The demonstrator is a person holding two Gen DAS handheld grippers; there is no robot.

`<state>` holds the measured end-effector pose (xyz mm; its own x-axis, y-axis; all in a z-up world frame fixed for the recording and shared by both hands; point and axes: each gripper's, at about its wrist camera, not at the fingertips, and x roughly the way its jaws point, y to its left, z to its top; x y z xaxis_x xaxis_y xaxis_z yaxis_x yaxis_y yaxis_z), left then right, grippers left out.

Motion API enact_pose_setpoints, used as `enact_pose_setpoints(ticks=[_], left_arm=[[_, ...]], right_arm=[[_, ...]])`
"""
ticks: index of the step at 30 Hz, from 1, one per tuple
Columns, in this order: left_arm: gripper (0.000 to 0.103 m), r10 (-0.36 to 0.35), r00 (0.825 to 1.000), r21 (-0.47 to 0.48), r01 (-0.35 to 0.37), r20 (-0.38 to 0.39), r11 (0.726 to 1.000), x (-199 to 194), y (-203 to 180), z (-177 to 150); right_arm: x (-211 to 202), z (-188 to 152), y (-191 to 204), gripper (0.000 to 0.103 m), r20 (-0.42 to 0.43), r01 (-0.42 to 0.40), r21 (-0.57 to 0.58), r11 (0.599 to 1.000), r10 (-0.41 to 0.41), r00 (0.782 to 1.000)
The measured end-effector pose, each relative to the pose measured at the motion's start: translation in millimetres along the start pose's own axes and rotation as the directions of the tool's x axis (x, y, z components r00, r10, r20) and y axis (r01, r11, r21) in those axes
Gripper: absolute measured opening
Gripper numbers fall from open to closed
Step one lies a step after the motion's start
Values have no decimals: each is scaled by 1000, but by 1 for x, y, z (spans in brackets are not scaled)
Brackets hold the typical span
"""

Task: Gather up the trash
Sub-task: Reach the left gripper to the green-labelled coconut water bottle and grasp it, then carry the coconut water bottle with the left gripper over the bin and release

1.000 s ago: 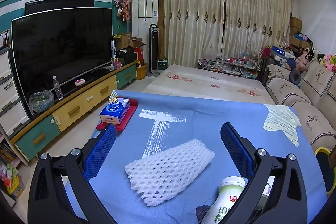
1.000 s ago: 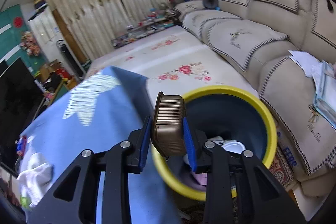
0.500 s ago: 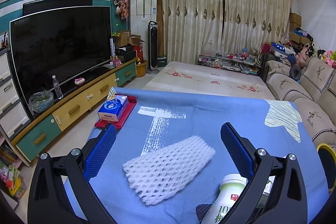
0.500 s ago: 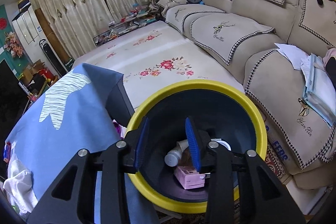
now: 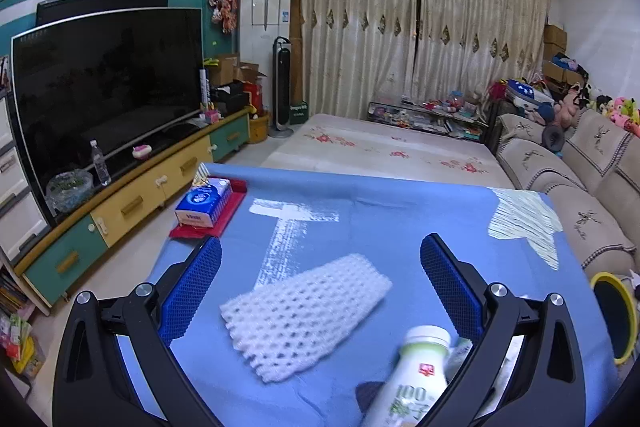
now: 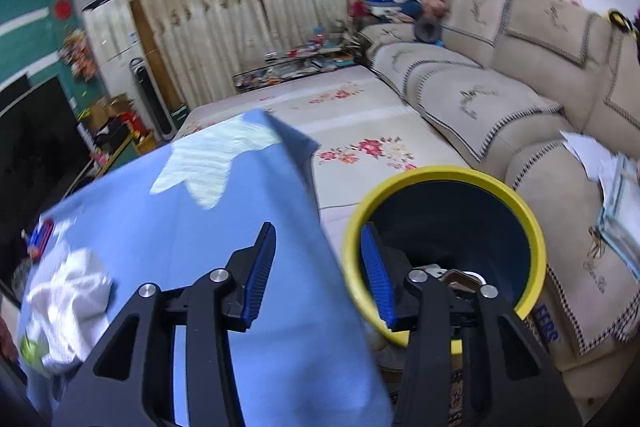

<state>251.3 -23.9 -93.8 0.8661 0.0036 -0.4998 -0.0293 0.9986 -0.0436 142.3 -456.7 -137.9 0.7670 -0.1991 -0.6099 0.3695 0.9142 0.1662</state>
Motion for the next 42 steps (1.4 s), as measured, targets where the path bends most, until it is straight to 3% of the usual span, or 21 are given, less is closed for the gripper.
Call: enact_pose_setpoints(ticks=[6, 12, 18, 22, 27, 33, 42], left_arm=[[98, -54, 998, 30, 55, -33, 998, -27, 3, -3], [98, -121, 974, 126, 147, -193, 981, -45, 7, -29], [97, -128, 950, 263, 206, -285, 943, -52, -17, -56], [90, -114, 933, 331, 233, -342, 914, -43, -33, -69], [83, -96, 911, 343, 246, -400, 907, -23, -41, -71], [74, -104, 864, 313, 287, -492, 905, 5, -48, -75], [65, -91, 849, 319, 293, -521, 901, 18, -52, -80]], right_arm=[[6, -17, 27, 45, -16, -34, -60, 998, 33, 999], [16, -25, 32, 45, -38, -49, -65, 997, 46, 998], [13, -25, 35, 46, -27, -38, -77, 996, 36, 999], [14, -26, 35, 47, -31, -36, -79, 996, 34, 999], [15, -26, 35, 48, -44, -37, -76, 996, 34, 998], [18, -25, 32, 49, -57, -40, -65, 997, 37, 998], [20, -23, 33, 49, -68, -52, -60, 997, 48, 997]])
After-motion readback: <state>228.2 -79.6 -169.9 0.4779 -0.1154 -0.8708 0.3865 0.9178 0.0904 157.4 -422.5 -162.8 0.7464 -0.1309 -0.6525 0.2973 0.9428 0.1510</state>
